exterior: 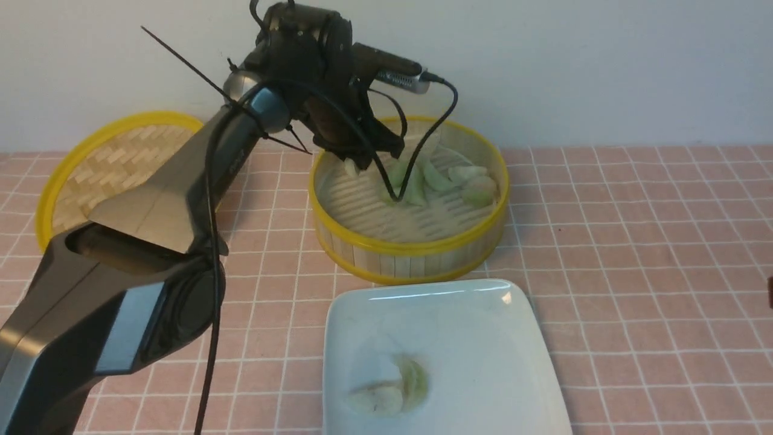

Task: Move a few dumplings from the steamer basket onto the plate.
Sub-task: Use the left arm to grab a dumpling from the steamer, then use the left arm to put the dumpling into the plate, then use the right arm to grab a dumpling from inside the steamer

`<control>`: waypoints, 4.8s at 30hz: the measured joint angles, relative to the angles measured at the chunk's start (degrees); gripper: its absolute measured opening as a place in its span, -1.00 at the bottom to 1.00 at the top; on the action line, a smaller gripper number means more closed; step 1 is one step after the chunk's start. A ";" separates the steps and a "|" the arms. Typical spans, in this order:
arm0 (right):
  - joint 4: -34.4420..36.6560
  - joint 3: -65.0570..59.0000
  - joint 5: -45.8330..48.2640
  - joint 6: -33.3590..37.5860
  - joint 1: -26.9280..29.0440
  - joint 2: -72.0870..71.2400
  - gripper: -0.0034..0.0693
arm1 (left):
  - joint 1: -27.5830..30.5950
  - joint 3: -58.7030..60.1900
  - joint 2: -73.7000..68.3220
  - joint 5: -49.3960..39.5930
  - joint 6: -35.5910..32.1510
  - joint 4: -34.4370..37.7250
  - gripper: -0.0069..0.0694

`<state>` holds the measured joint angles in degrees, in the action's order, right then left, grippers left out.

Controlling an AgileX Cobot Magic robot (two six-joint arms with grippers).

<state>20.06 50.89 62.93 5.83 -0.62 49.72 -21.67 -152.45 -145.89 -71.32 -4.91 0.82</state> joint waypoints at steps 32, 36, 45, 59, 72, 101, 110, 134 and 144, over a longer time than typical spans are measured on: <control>0.96 1.17 -3.77 1.83 0.00 1.36 -0.93 | -16.34 67.10 30.84 23.30 -1.73 5.58 0.35; 3.75 6.93 -3.94 2.84 0.00 8.58 -0.93 | -16.26 63.29 31.56 18.25 -0.59 4.28 0.27; 0.93 25.93 -3.51 4.05 -7.42 32.69 -0.93 | -8.72 66.25 48.58 12.74 4.91 0.46 -0.81; -7.87 65.86 -3.47 4.93 -19.49 74.37 -0.38 | -4.17 92.82 83.36 20.55 13.61 0.39 -0.83; -21.99 90.65 7.78 2.01 -23.30 96.70 0.35 | -4.17 94.65 85.80 20.24 15.31 0.33 -0.83; -24.34 84.58 8.62 -2.63 -24.20 90.81 0.05 | -4.17 94.65 85.80 16.17 14.53 0.28 -0.83; -27.61 84.64 8.18 -2.31 -24.20 94.31 0.05 | -4.17 94.65 85.80 16.06 13.80 0.28 -0.83; -19.44 90.42 8.78 1.61 -24.42 94.69 -0.94 | -4.17 94.65 85.80 15.95 13.68 0.28 -0.83; -22.15 90.37 8.78 1.39 -24.42 94.86 -0.43 | -4.17 94.65 85.80 15.95 13.37 0.15 -0.83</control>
<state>-2.09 141.26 71.71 7.22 -25.04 144.58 -25.84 -57.79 -60.09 -55.37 8.46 0.97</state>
